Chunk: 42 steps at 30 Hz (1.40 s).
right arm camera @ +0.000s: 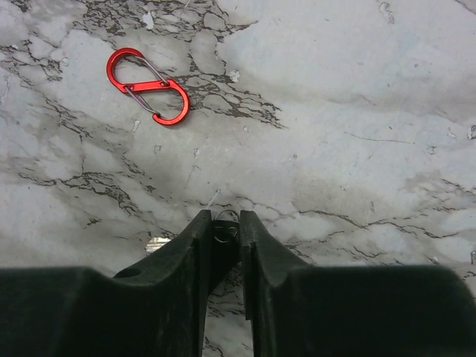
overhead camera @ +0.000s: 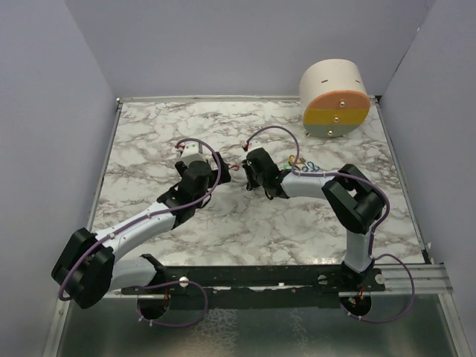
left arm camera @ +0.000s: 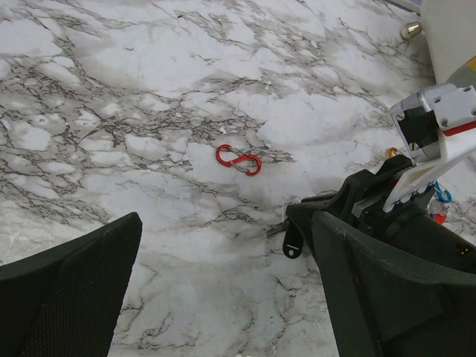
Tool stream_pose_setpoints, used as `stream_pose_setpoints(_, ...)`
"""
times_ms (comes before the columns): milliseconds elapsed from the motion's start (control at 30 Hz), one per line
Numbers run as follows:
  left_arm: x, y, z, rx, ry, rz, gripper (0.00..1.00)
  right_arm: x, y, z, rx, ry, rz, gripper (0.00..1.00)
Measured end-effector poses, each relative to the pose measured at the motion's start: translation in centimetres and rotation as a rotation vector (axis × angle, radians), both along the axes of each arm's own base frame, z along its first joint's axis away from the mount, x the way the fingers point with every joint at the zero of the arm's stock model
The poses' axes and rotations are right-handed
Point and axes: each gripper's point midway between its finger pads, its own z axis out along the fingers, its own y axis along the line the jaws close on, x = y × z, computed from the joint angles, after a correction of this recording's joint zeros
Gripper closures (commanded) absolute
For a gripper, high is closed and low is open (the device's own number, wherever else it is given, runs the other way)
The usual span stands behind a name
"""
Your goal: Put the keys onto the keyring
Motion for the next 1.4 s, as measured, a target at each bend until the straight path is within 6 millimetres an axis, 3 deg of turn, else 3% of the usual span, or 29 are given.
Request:
stream_pose_setpoints(233,0.0,0.0,-0.3,0.004,0.007,-0.001,0.01,0.2,-0.2,0.1,-0.008,-0.010,-0.015,0.99)
stream_pose_setpoints(600,0.1,-0.1,-0.4,0.004,0.011,-0.003,0.01,-0.4,-1.3,0.9,-0.008,-0.029,-0.031,0.99)
stream_pose_setpoints(767,0.1,-0.4,-1.0,0.007,0.023,-0.015,0.03,-1.2,-1.9,3.4,0.027,-0.065,-0.021,0.99)
stream_pose_setpoints(933,0.1,-0.7,-1.9,0.018,0.045,-0.025,0.04,-1.6,-1.5,7.0,0.102,-0.118,0.004,0.99)
stream_pose_setpoints(1033,0.1,-0.8,-2.2,0.021,0.053,-0.032,0.04,-1.7,-1.2,8.2,0.127,-0.134,0.020,0.99)
stream_pose_setpoints(1400,0.7,-1.3,-3.8,0.056,0.086,-0.039,0.07,-2.8,-1.8,8.7,0.131,-0.143,0.055,0.99)
